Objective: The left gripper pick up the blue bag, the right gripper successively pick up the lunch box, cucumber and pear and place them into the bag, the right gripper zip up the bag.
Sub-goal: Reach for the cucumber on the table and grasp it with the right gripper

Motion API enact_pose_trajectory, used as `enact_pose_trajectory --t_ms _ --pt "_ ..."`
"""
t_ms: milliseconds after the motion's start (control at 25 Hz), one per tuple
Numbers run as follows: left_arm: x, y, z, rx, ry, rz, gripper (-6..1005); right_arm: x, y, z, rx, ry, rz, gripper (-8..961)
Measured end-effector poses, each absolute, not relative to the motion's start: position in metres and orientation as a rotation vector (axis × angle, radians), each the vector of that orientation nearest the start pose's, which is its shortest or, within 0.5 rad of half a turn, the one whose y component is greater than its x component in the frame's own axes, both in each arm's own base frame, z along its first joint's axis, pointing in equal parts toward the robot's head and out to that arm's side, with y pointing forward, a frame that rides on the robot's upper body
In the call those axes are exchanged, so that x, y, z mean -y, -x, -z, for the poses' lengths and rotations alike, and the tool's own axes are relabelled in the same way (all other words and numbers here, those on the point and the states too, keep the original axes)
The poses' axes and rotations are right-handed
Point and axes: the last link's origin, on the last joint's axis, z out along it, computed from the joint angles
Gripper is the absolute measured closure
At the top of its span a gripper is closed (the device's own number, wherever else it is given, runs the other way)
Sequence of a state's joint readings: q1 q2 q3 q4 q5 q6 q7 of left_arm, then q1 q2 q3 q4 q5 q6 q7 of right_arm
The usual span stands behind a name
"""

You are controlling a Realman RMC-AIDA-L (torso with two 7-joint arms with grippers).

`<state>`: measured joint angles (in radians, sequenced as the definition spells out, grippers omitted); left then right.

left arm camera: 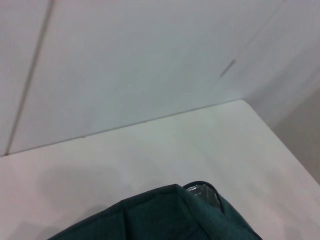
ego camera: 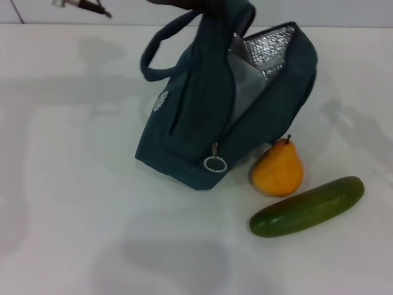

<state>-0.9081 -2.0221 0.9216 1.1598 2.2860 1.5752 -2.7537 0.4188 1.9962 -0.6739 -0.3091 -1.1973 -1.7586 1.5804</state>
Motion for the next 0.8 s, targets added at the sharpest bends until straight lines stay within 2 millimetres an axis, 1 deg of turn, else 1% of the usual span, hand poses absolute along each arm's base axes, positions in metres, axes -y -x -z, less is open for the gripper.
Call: enact_pose_trajectory --t_ms 80,160,280,360,520,600,800 --pt "-0.421 0.094 -0.062 1.335 2.532 0.303 927 -0.294 -0.286 -0.073 -0.932 2.024 -1.674 586" --pt "-0.421 0.099 -0.063 1.333 2.526 0.302 927 -0.283 -0.292 -0.069 -0.855 2.103 -1.578 587" --pt "-0.420 0.103 -0.063 1.331 2.522 0.300 927 -0.271 -0.297 -0.055 -0.724 2.268 -1.411 587" --pt "-0.421 0.105 -0.063 1.328 2.516 0.302 927 -0.268 -0.298 -0.046 -0.671 2.354 -1.318 586" --pt "-0.420 0.109 -0.062 1.336 2.508 0.307 927 -0.273 -0.296 -0.026 -0.614 2.464 -1.190 572" --pt "-0.418 0.112 -0.061 1.346 2.505 0.309 927 -0.277 -0.292 -0.017 -0.556 2.506 -1.136 563" --pt "-0.417 0.121 -0.061 1.372 2.484 0.318 927 -0.291 -0.281 -0.006 -0.428 2.596 -1.008 539"
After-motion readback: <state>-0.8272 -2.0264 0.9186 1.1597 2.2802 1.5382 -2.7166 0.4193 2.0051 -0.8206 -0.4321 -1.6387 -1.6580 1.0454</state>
